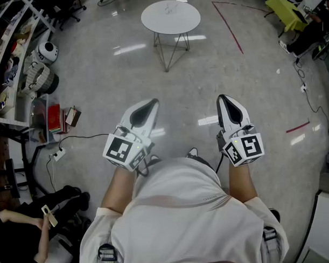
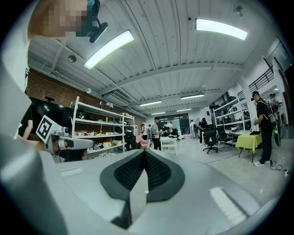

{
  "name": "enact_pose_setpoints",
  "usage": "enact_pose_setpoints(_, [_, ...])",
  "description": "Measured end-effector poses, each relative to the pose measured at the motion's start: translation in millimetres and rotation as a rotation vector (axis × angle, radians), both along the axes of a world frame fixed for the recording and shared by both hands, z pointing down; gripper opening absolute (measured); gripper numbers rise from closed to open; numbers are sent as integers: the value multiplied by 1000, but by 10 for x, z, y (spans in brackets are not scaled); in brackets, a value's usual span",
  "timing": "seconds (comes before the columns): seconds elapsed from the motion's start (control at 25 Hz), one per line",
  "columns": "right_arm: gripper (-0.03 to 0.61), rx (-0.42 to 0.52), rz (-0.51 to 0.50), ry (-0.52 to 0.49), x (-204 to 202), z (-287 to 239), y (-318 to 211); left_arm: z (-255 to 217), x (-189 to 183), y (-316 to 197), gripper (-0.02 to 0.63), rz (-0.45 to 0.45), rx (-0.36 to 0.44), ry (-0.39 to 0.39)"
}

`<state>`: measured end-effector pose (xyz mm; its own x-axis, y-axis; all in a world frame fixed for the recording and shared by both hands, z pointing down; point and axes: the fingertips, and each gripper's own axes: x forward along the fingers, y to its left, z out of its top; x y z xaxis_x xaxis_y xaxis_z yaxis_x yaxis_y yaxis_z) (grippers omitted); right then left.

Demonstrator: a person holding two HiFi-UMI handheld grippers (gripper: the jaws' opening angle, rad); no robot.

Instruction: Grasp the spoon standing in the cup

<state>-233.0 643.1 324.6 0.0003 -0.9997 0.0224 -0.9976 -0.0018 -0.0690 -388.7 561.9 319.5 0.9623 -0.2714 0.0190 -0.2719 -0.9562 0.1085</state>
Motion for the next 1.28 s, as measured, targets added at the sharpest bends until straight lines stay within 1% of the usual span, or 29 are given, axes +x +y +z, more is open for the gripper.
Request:
enact_pose_setpoints(0.16, [5, -15, -15, 3, -110, 59, 14, 11, -61, 55, 2, 13, 17, -11])
enact_pose_setpoints(0.56, [5, -42, -9, -19, -169, 88, 22, 16, -86, 117, 2, 25, 1, -11])
enact_pose_setpoints(0.64, [5, -35, -7, -30, -142, 64, 17, -4, -65, 106, 2, 27, 0, -14])
enact_pose_setpoints(0.8, [5, 9, -6, -84, -96, 51, 32, 21, -47, 114, 2, 30, -1, -17])
enact_pose_setpoints(1.12, [5, 29, 20, -127, 142, 110, 128, 112, 129, 110, 2, 40, -8, -41])
enact_pose_setpoints(1.2, [5, 11, 41, -143, 344, 149, 211, 98, 286, 126, 2, 37, -2, -34])
enact_pose_setpoints(1.28, [5, -14, 57, -154, 661, 224, 358, 58, 549, 199, 2, 30, 12, -22])
